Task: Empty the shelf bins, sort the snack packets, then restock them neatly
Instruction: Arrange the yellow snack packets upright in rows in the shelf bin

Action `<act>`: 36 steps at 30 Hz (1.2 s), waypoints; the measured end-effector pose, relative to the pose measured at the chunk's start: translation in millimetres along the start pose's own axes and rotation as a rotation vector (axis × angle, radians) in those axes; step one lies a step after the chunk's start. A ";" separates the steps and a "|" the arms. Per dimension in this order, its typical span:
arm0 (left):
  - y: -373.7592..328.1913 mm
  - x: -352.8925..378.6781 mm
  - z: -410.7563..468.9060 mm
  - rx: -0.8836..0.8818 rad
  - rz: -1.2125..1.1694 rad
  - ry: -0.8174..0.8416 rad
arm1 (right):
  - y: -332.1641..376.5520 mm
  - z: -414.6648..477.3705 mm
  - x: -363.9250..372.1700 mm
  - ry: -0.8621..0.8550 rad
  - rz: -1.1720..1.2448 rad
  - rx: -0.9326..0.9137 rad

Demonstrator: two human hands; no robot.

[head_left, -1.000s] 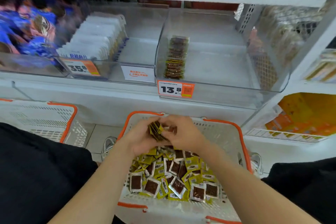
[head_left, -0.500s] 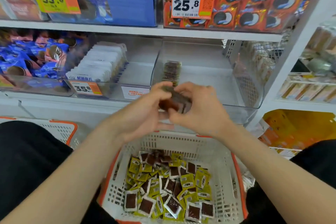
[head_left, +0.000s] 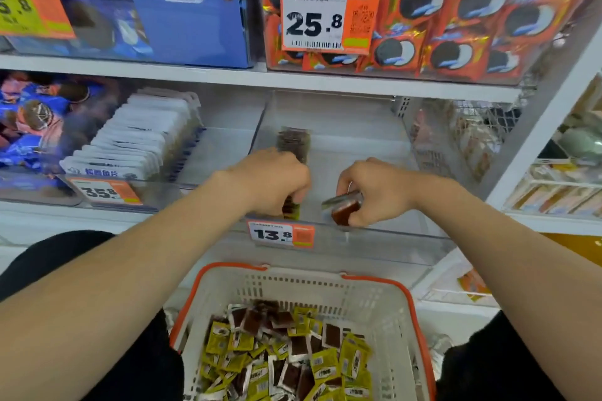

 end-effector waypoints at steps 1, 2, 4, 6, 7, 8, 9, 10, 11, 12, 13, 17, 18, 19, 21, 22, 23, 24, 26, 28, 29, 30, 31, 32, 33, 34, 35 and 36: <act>-0.9 2.9 4.8 0.010 0.006 0.030 | -2.8 7.1 5.1 0.035 0.000 -0.002; -3.4 4.7 5.9 0.016 -0.003 0.063 | -2.0 9.3 8.4 0.073 0.012 0.000; -4.7 12.5 9.9 0.031 -0.007 0.100 | -1.6 13.0 11.9 0.148 0.044 0.020; -4.1 16.1 13.7 0.027 0.034 0.092 | -3.2 15.8 11.5 0.194 0.056 0.025; -2.9 16.4 15.3 0.006 0.053 0.082 | -4.0 16.3 11.6 0.218 0.066 0.029; -2.0 13.8 16.1 -0.023 0.069 0.072 | -4.9 16.3 11.6 0.238 0.083 0.031; -1.2 10.7 16.9 -0.050 0.091 0.053 | -4.0 16.3 12.0 0.250 0.103 0.023; -0.7 7.1 17.5 -0.071 0.122 0.026 | -2.2 17.1 12.8 0.246 0.126 0.009; 0.6 4.9 18.8 -0.086 0.153 0.000 | 0.9 18.3 13.8 0.229 0.152 -0.011; 2.1 3.6 19.3 -0.106 0.171 -0.023 | 4.8 20.2 15.7 0.203 0.176 -0.031; 4.0 3.1 19.8 -0.134 0.182 -0.044 | 8.8 22.7 18.2 0.167 0.196 -0.044; 6.0 -3.3 21.1 -0.233 0.224 -0.147 | 20.9 36.7 24.6 -0.066 0.184 -0.030; 6.3 -8.1 19.5 -0.259 0.258 -0.179 | 23.1 39.1 24.8 -0.122 0.194 -0.007; 8.6 -13.0 16.5 -0.290 0.299 -0.201 | 25.6 40.5 25.7 -0.156 0.235 0.029; 18.2 -22.4 5.0 -0.351 0.331 -0.247 | 30.7 42.7 30.8 -0.170 0.346 0.123; 23.9 -25.5 -2.3 -0.366 0.311 -0.272 | 32.8 44.2 34.3 -0.158 0.388 0.183; 28.5 -26.0 -10.0 -0.362 0.261 -0.286 | 35.5 45.6 38.1 -0.143 0.413 0.238; 31.1 -24.2 -16.6 -0.343 0.201 -0.284 | 38.1 47.8 41.1 -0.129 0.418 0.283; 29.7 -17.2 -25.8 -0.299 0.130 -0.262 | 45.6 51.1 41.0 -0.119 0.411 0.326; 25.2 -7.8 -32.4 -0.271 0.123 -0.240 | 52.5 56.2 40.0 -0.108 0.430 0.343; 25.0 -2.9 -34.3 -0.259 0.113 -0.221 | 55.6 59.0 40.0 -0.106 0.438 0.346; 25.3 0.8 -36.7 -0.243 0.093 -0.204 | 59.3 60.2 40.1 -0.107 0.440 0.352; 25.9 2.2 -39.1 -0.223 0.062 -0.193 | 63.3 60.4 38.4 -0.118 0.439 0.353; 25.6 1.9 -42.0 -0.200 0.020 -0.192 | 66.0 60.3 37.2 -0.121 0.430 0.350; 25.6 0.6 -45.3 -0.181 -0.031 -0.202 | 67.5 58.6 36.9 -0.100 0.413 0.348; 26.1 -1.6 -48.5 -0.166 -0.082 -0.225 | 67.4 55.8 35.3 -0.076 0.406 0.341; 25.6 -4.9 -53.2 -0.155 -0.125 -0.272 | 66.3 51.1 32.3 -0.063 0.418 0.324; 24.8 -8.3 -58.0 -0.141 -0.164 -0.335 | 64.2 44.4 28.9 -0.052 0.450 0.315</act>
Point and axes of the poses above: each hand's wrist, its own z-axis towards the middle knuckle, its own x-axis out of the palm, y = z × x, the point moved 5 cm from there along z, towards the middle knuckle, and after that the axes turned 7 degrees about z, right-handed, at the moved point
